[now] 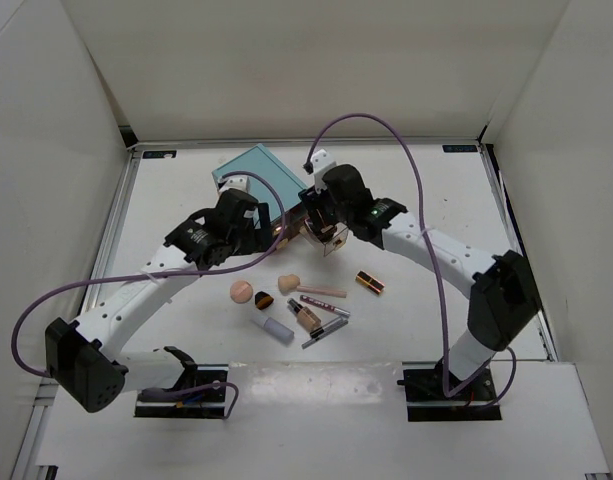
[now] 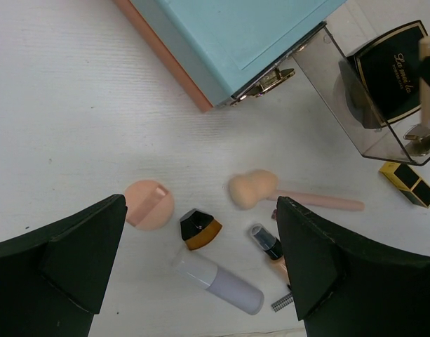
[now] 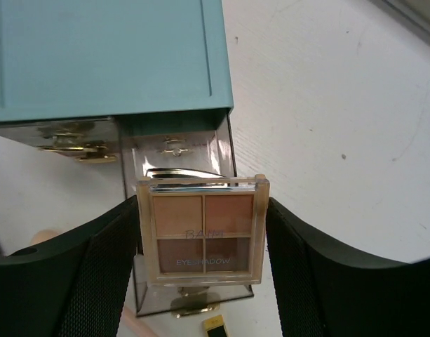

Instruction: Organize the makeup

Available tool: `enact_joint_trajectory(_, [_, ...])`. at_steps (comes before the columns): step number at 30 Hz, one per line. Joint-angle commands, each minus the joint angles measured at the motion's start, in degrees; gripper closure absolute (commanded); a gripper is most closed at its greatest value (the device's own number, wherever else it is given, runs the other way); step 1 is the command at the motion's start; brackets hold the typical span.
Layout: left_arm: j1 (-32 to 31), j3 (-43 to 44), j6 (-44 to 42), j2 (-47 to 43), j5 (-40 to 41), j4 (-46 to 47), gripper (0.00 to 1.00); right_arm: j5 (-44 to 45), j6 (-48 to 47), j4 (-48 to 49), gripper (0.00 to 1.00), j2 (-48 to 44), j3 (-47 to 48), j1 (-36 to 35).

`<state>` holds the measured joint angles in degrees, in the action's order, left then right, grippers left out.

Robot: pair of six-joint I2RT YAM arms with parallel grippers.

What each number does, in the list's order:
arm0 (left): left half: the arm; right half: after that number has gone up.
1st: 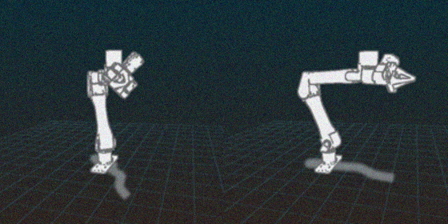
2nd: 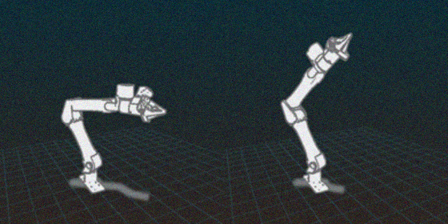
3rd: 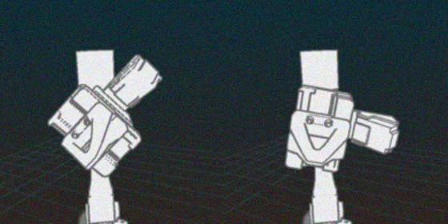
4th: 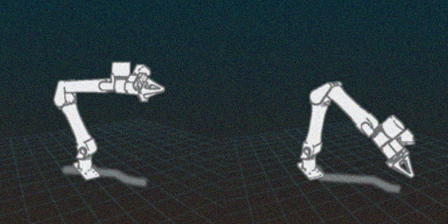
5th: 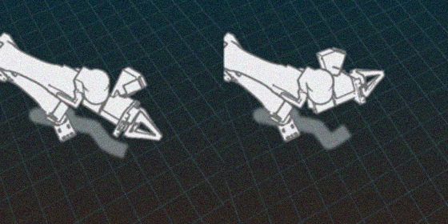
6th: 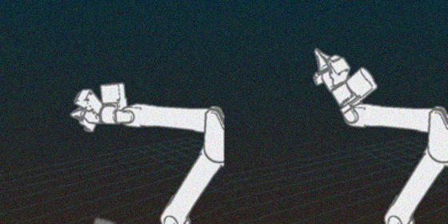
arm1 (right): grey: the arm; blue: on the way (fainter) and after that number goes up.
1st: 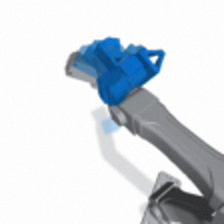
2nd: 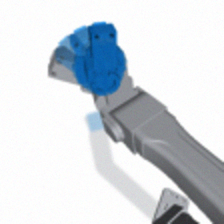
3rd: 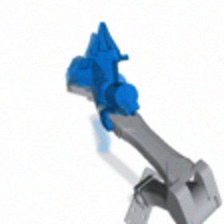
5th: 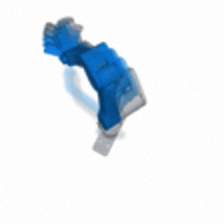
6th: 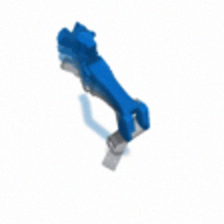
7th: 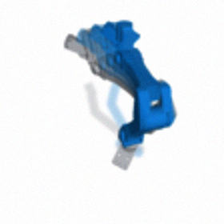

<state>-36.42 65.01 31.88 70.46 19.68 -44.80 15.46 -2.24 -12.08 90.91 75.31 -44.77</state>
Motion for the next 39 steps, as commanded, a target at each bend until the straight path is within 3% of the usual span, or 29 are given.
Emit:
enact_joint_trajectory(1, [1.44, 2.13, -0.59, -0.49, -1.39, 0.67, 0.02, -5.25, -2.77, 3.63, 0.62, 2.42, 3.27, 1.53])
enact_joint_trajectory(4, [4.24, 2.22, -0.33, 0.38, -4.2, 1.9, 0.02, -5.97, -3.56, 2.94, 0.62, 4.71, 3.97, 2.23])
enact_joint_trajectory(7, [6.18, 2.93, 0.64, 2.13, -6.14, 3.48, 0.02, -8.08, -4.09, 2.23, 0.55, 5.06, 3.8, 2.41])
enact_joint_trajectory(9, [8.12, 3.71, 0.99, 3.02, -7.38, 4.54, 0.02, -8.79, -4.35, 1.88, 0.41, 4.71, 3.62, 2.58])
enact_joint_trajectory(13, [10.32, 6.35, 1.87, 7.23, -7.99, 6.3, 0.02, -9.14, -3.74, 0.83, 0.28, 4.71, 4.32, 2.59])
enact_joint_trajectory(17, [11.11, 9.68, 1.87, 11.27, -6.85, 7.18, 0.02, -7.04, -3.74, -0.23, 0.03, 4.62, 5.63, 2.41])
enact_joint_trajectory(19, [11.55, 10.39, 1.87, 12.16, -7.02, 7.53, 0.02, -6.68, -3.74, -0.93, 0.01, 3.84, 6.16, 2.41])
enact_joint_trajectory(23, [12.43, 10.66, 1.96, 15.14, -7.38, 9.28, 0.02, -4.57, -1.03, -1.28, 0.05, -0.01, 4.77, 2.59])
enact_joint_trajectory(25, [13.31, 10.92, 2.57, 16.2, -7.73, 9.99, 0.02, -3.08, 0.65, -1.11, 0.17, -3.88, 2.93, 2.93])
enact_joint_trajectory(26, [13.57, 10.84, 2.57, 17.42, -7.82, 10.34, 0.08, -2.81, 1.96, -0.93, 0.25, -5.29, 0.13, 3.29])
enact_joint_trajectory(27, [13.83, 10.92, 2.75, 17.78, -7.99, 10.69, 0.11, -2.81, 4.5, -0.93, 0.4, -6.87, -1.46, 3.46])
enact_joint_trajectory(30, [14.19, 11.36, 3.01, 19.89, -7.91, 11.57, 0.16, -2.63, 6.11, -1.98, 0.55, -12.85, -8.58, 4.69])
enact_joint_trajectory(33, [13.93, 11.8, 3.01, 21.65, -8.34, 11.57, 0.18, -2.54, 8.91, -5.67, 0.63, -16.38, -13.07, 5.75])
enact_joint_trajectory(39, [14.27, 11.89, 3.1, 22.97, -7.82, 11.4, 0.19, -8.24, 13.13, -4.63, 0.65, -17.44, -20.28, 6.1])
